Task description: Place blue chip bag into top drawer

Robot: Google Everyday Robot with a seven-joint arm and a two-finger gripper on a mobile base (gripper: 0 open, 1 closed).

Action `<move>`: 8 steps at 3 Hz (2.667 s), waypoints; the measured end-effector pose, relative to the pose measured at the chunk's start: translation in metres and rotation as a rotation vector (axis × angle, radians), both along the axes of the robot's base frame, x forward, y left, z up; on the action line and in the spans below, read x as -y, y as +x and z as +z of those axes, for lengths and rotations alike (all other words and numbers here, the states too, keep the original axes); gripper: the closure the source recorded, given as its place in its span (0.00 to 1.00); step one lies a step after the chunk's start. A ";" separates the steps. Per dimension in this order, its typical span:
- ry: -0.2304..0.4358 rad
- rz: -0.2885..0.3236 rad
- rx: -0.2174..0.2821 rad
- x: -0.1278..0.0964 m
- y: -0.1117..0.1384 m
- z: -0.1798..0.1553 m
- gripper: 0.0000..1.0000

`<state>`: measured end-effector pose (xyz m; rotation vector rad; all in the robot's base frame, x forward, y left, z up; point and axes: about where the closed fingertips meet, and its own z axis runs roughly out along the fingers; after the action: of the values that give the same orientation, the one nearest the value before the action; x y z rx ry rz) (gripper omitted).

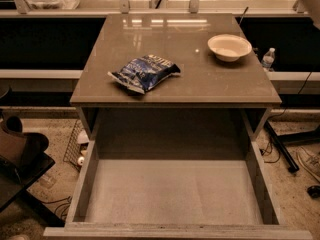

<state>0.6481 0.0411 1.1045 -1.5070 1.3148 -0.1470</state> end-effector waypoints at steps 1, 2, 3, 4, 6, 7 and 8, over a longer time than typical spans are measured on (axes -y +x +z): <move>0.000 0.003 0.004 -0.002 -0.003 0.003 0.74; -0.014 0.023 -0.010 -0.012 0.003 -0.003 0.43; -0.041 0.106 -0.052 -0.018 0.024 -0.037 0.19; -0.110 0.213 -0.079 -0.011 0.045 -0.066 0.00; -0.262 0.309 -0.113 0.005 0.035 -0.087 0.00; -0.262 0.309 -0.113 0.005 0.035 -0.087 0.00; -0.300 0.325 -0.150 0.001 0.033 -0.104 0.00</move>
Offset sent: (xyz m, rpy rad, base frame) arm 0.0097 0.0144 -0.0087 -0.0270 0.0175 0.0228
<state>0.6811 0.0405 1.0008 -1.9993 1.1811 -0.0212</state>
